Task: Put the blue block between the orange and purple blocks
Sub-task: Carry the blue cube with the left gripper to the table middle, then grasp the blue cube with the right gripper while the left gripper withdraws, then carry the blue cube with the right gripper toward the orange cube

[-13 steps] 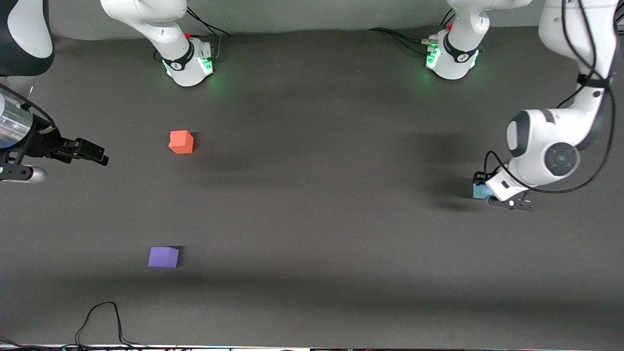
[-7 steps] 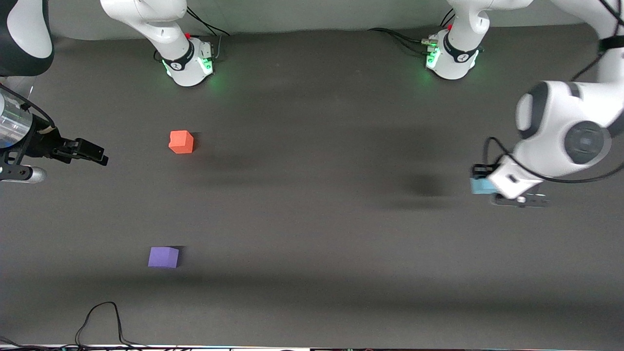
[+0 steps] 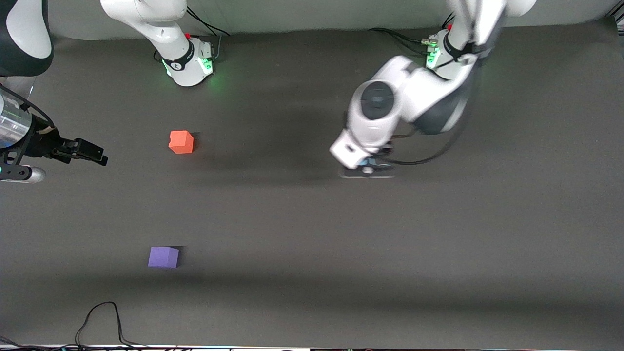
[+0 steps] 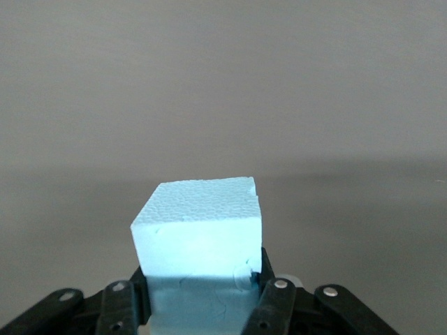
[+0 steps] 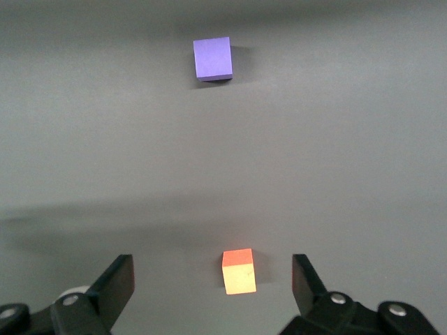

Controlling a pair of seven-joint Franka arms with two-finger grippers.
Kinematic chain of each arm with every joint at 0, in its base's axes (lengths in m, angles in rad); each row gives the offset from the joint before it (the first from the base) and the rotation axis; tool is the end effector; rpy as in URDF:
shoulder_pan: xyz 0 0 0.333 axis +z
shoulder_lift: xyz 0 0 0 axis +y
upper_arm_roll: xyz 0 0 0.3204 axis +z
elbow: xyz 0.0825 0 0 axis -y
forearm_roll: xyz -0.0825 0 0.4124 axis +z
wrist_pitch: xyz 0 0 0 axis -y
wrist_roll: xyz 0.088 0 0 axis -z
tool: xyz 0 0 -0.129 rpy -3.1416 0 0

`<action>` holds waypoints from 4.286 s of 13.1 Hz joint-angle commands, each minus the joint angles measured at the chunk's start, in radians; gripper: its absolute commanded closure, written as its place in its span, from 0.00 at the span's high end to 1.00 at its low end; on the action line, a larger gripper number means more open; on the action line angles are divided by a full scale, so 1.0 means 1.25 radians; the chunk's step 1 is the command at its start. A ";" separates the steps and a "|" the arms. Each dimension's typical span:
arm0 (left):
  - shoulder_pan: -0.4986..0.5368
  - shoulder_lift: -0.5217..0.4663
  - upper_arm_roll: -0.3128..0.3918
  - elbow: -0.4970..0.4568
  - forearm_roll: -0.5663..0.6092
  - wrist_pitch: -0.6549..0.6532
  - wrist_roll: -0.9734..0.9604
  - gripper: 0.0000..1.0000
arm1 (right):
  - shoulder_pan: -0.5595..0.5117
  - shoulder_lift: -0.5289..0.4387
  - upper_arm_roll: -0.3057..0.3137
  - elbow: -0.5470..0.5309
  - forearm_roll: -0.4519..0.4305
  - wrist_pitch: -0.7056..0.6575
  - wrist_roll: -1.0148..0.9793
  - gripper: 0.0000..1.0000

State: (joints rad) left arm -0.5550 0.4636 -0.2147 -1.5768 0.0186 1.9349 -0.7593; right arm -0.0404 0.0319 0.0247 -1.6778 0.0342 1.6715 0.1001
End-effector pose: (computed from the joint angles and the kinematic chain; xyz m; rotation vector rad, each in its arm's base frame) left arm 0.5119 -0.4717 0.3383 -3.1272 0.0006 0.1933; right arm 0.5955 -0.0054 0.5430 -3.1023 0.1862 0.0616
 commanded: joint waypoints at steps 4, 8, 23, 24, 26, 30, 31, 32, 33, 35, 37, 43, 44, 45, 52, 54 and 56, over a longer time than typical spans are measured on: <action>-0.106 0.250 0.013 0.146 0.019 0.137 -0.121 0.37 | -0.006 0.000 -0.009 -0.004 0.005 0.007 -0.021 1.00; -0.141 0.294 0.017 0.146 0.047 0.169 -0.128 0.82 | -0.003 -0.001 -0.021 -0.005 0.017 0.007 -0.024 1.00; 0.404 -0.037 0.015 0.109 -0.012 -0.289 0.440 1.00 | 0.186 0.064 -0.012 -0.005 0.132 0.091 0.118 1.00; 0.453 -0.057 0.018 0.109 -0.005 -0.302 0.483 1.00 | 0.234 0.079 -0.012 -0.004 0.127 0.119 0.160 1.00; 0.539 -0.108 0.018 0.105 0.008 -0.304 0.525 1.00 | 0.312 0.128 -0.012 0.017 0.125 0.161 0.225 1.00; 0.575 -0.217 0.021 0.105 0.040 -0.346 0.545 1.00 | 0.491 0.255 -0.014 0.062 0.052 0.242 0.343 1.00; 0.581 -0.238 0.021 0.107 0.040 -0.354 0.545 1.00 | 0.530 0.299 -0.014 0.081 0.012 0.271 0.400 1.00; 0.583 -0.249 0.020 0.107 0.040 -0.361 0.545 1.00 | 0.556 0.331 -0.012 0.084 -0.006 0.294 0.441 1.00; 0.583 -0.255 0.020 0.107 0.040 -0.373 0.545 1.00 | 0.579 0.358 -0.014 0.082 -0.009 0.327 0.471 1.00; 0.583 -0.264 0.017 0.105 0.034 -0.387 0.552 1.00 | 0.602 0.407 -0.014 0.077 -0.009 0.387 0.528 1.00; 0.574 -0.267 0.018 0.103 0.029 -0.386 0.553 1.00 | 0.630 0.449 -0.016 0.072 -0.009 0.433 0.580 1.00; 0.337 -0.336 0.265 0.001 -0.005 -0.324 0.584 1.00 | 0.654 0.484 -0.016 -0.021 -0.007 0.558 0.638 1.00; 0.319 -0.343 0.280 -0.004 -0.005 -0.324 0.584 1.00 | 0.658 0.484 -0.016 -0.026 -0.007 0.562 0.655 1.00; 0.310 -0.343 0.292 -0.001 -0.006 -0.327 0.585 1.00 | 0.674 0.486 -0.016 -0.032 -0.007 0.566 0.673 1.00; 0.314 -0.338 0.291 0.009 -0.012 -0.351 0.585 1.00 | 0.684 0.497 -0.019 -0.089 -0.020 0.636 0.691 0.65; 0.332 -0.339 0.280 0.007 -0.012 -0.354 0.612 1.00 | 0.683 0.492 -0.019 -0.087 -0.020 0.632 0.689 0.41; 0.376 -0.339 0.235 0.007 -0.011 -0.355 0.638 1.00 | 0.681 0.484 -0.019 -0.086 -0.020 0.628 0.689 0.36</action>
State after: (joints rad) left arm -0.1274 0.0663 0.1184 -1.5446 0.0150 1.4984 -0.0026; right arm 0.8041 0.6584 0.0086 -1.7765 0.0341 2.4510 0.9396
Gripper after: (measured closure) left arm 0.000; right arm 0.436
